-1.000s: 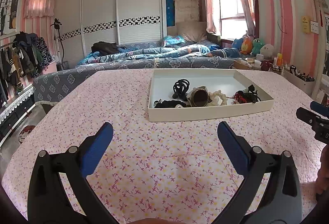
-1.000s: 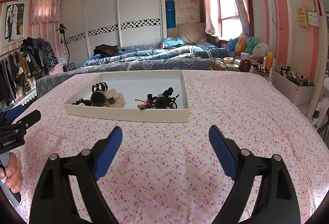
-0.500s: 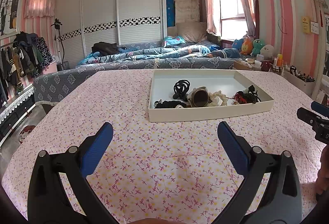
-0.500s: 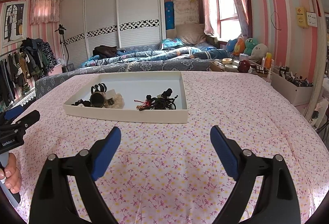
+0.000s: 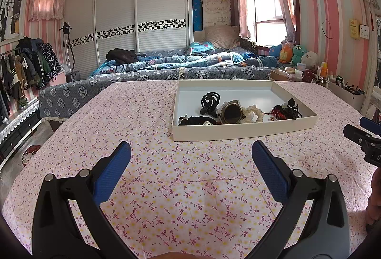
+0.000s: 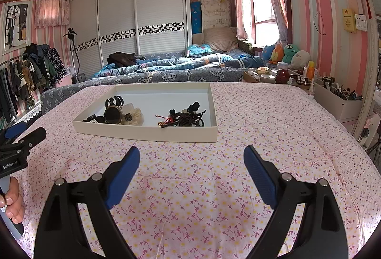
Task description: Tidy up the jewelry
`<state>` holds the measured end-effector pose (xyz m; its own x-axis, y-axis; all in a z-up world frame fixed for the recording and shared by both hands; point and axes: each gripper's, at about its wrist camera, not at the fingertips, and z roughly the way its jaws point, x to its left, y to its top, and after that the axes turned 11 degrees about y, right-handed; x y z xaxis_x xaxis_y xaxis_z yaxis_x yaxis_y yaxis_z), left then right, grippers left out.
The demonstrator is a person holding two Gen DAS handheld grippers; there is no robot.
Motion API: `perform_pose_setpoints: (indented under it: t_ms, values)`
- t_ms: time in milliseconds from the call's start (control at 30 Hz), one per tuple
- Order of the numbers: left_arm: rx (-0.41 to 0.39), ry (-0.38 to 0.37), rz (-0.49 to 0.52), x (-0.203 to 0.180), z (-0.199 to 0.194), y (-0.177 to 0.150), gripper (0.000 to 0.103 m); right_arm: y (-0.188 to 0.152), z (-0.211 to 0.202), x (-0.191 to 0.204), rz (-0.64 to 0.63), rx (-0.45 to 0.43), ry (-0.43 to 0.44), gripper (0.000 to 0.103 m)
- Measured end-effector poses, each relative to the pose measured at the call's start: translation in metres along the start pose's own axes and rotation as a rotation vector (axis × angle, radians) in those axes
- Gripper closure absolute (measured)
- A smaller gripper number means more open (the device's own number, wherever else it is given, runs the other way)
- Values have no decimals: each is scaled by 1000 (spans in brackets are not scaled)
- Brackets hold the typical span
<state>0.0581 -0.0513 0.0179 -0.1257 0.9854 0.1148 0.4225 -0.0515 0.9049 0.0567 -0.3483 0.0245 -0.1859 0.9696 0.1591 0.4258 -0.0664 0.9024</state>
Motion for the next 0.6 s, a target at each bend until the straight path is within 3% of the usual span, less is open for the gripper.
perform_pose_setpoints:
  t_ms: [600]
  values:
    - [0, 0, 0, 0, -1, 0, 3, 0, 0, 1, 1, 2, 0, 14]
